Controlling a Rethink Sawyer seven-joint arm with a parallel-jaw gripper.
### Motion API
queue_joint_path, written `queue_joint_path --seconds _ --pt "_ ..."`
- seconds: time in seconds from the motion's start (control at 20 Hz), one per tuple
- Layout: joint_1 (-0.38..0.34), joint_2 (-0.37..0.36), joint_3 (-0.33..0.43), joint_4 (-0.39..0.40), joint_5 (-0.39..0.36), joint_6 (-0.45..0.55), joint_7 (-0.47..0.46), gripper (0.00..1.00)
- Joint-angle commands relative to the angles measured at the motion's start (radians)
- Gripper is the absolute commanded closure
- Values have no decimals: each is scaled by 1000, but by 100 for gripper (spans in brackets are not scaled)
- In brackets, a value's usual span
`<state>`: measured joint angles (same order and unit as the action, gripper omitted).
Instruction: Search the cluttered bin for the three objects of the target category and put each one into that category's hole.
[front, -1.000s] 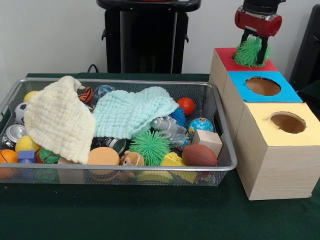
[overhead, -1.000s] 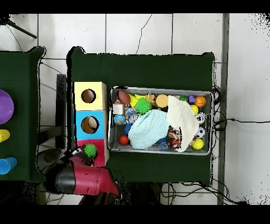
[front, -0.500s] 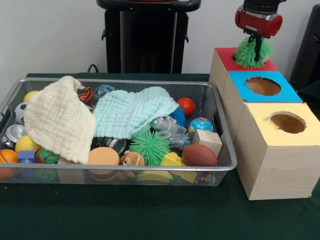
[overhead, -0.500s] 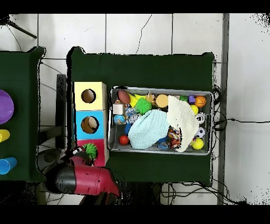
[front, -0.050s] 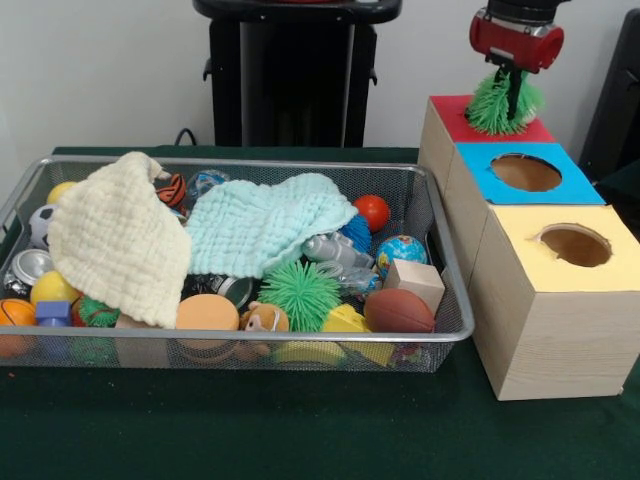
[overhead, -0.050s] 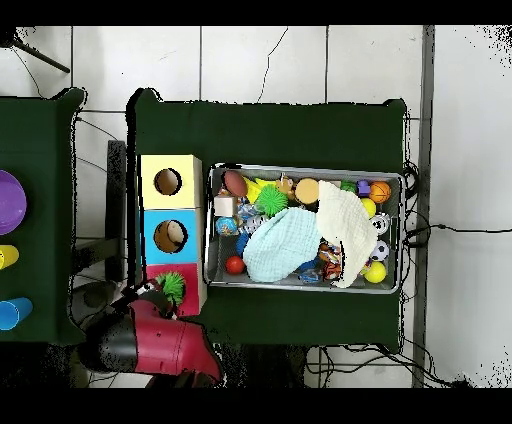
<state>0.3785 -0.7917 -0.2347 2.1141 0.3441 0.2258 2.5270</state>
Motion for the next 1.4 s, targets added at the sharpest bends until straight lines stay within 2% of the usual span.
queue_joint_path --seconds 0.05,0.1,0.2,0.7,0.95,1.4 --pt "141 -76 -137 -179 -15 419 267 100" --pt "145 -105 -153 -202 -20 491 283 100" --pt "143 -135 -161 -223 -20 565 284 100" --pt "179 -155 -209 -274 4 667 306 100" --pt "138 -143 -201 -263 9 635 244 100" --pt "5 -109 -147 -246 -12 565 99 100"
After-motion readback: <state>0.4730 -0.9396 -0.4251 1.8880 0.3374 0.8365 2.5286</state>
